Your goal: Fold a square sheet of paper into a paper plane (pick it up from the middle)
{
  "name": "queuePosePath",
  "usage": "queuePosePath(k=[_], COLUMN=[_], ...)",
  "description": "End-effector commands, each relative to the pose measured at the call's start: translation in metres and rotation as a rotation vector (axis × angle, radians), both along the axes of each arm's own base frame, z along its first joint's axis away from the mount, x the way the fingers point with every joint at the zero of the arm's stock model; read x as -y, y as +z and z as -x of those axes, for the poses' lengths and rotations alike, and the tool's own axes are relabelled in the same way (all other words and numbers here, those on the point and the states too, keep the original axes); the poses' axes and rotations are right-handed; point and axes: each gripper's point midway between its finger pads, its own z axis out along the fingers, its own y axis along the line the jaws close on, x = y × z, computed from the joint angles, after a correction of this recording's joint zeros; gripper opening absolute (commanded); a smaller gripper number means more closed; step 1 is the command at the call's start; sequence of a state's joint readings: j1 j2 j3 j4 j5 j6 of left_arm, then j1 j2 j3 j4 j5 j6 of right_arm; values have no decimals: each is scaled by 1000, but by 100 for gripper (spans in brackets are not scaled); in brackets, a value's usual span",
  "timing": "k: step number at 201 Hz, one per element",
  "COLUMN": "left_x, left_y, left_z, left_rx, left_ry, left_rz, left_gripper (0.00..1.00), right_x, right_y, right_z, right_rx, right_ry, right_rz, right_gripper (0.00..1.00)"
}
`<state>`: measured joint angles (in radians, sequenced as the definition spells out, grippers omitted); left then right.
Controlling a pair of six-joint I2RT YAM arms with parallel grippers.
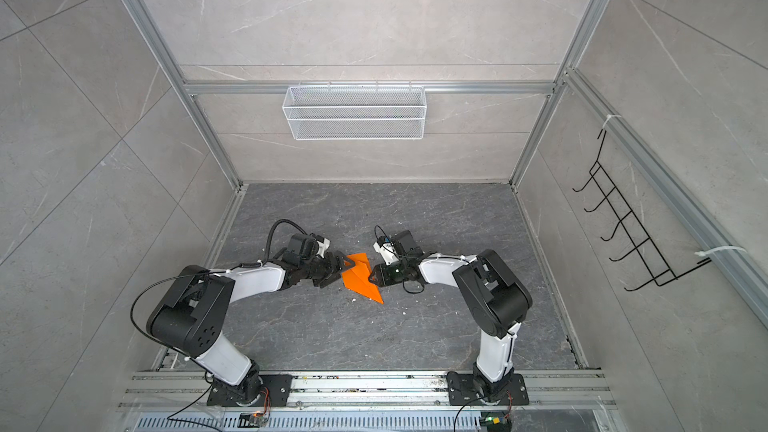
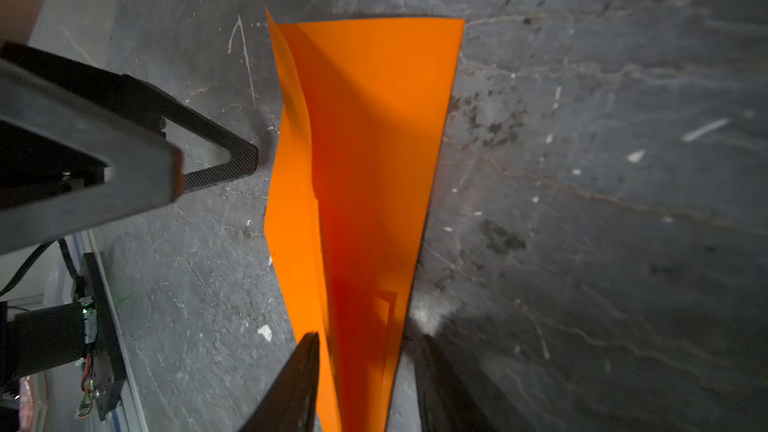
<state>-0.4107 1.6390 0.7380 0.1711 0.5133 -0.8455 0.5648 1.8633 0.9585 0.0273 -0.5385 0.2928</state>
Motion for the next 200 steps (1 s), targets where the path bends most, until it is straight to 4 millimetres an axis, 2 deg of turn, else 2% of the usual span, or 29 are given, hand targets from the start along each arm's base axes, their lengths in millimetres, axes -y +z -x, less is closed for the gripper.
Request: queuePosePath(k=[1,55,118,126,156,176,200], left_x=[5,0,-5,-6,-4,-3,-2], left_y=[24,27,30,30,28,27,25], left_z=[-7,-9,-10,-10,-9,-10,-11], left_rx=[84,80,78,72,64,58,53], left_ry=[-12,-7,7,10,6,7,8], left_rz=[52,86,129,131,143,149,152], left_gripper=[83,85,87,87,87,87,87], right_x=[-14,-25,-24,-22,-16,-16,-19], right_y=[4,6,12,13,22,26,28], right_z=[-3,-2,-9,-11,-15,-16,-15], right_rx=[1,-32,-31,-24,28,36,38], right_ry=[77,121,95,80,31,25,33], right_rz=[-69,-149,-185,-179,-172,-175,-202], right_gripper=[37,24,21,22,34,38,38])
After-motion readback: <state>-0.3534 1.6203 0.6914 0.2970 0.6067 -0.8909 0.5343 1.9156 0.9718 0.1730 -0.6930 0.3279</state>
